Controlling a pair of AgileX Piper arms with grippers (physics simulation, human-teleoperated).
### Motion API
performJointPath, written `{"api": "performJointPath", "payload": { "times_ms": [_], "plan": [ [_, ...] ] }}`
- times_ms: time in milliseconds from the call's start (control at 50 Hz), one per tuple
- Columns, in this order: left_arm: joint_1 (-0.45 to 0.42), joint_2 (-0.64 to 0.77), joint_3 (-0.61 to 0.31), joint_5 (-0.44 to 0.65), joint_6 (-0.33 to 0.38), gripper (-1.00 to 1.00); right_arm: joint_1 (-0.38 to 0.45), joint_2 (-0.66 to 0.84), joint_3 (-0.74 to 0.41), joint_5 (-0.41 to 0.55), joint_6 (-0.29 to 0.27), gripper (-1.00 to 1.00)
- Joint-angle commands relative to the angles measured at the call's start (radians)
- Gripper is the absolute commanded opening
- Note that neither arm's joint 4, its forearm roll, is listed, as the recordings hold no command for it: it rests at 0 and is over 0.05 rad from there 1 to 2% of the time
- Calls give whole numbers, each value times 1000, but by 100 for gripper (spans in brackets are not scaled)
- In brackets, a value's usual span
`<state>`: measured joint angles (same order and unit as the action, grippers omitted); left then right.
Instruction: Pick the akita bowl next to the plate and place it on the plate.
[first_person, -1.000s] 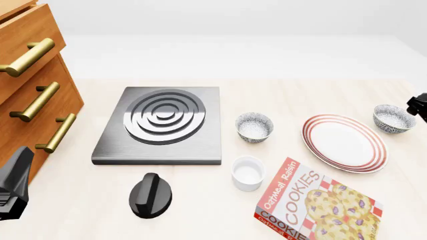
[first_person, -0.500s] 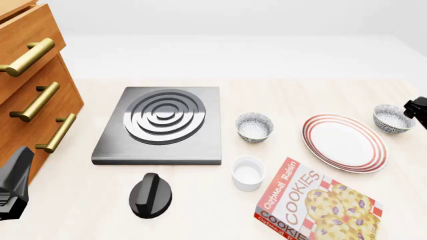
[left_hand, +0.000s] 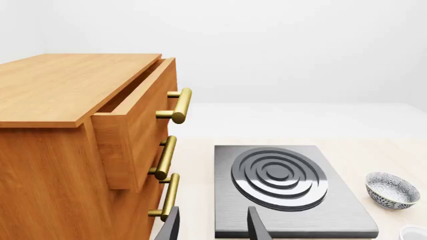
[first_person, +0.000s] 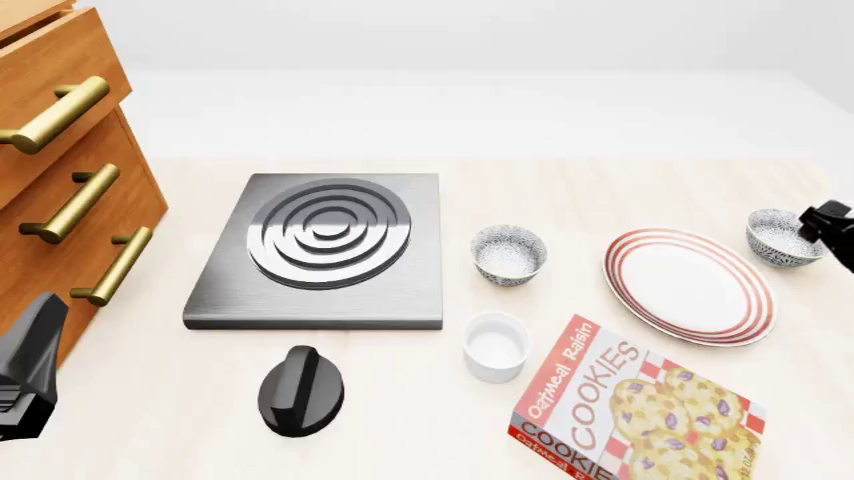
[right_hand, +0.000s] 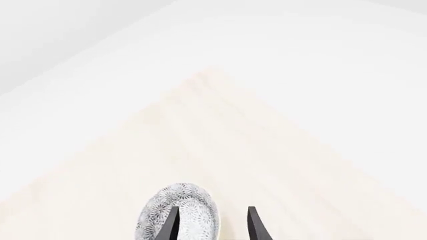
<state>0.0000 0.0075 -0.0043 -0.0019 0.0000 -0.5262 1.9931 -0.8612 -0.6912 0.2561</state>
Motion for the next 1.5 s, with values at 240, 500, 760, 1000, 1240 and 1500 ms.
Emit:
{"api": "performJointPath", "payload": {
  "times_ms": [240, 500, 760, 1000, 1240, 1500],
  "plan": [
    [0, 0, 0, 0, 0, 100, 5, 44, -21, 11, 19, 100],
    [0, 0, 0, 0, 0, 100, 7, 58, -30, 21, 29, 100],
    [0, 0, 0, 0, 0, 100, 8, 78, -45, 26, 26, 100],
    [0, 0, 0, 0, 0, 100, 10, 90, -57, 33, 23, 100],
    [0, 0, 0, 0, 0, 100, 17, 105, -59, 28, 19, 100],
    [0, 0, 0, 0, 0, 100, 19, 122, -61, 25, 17, 100]
  ]
}}
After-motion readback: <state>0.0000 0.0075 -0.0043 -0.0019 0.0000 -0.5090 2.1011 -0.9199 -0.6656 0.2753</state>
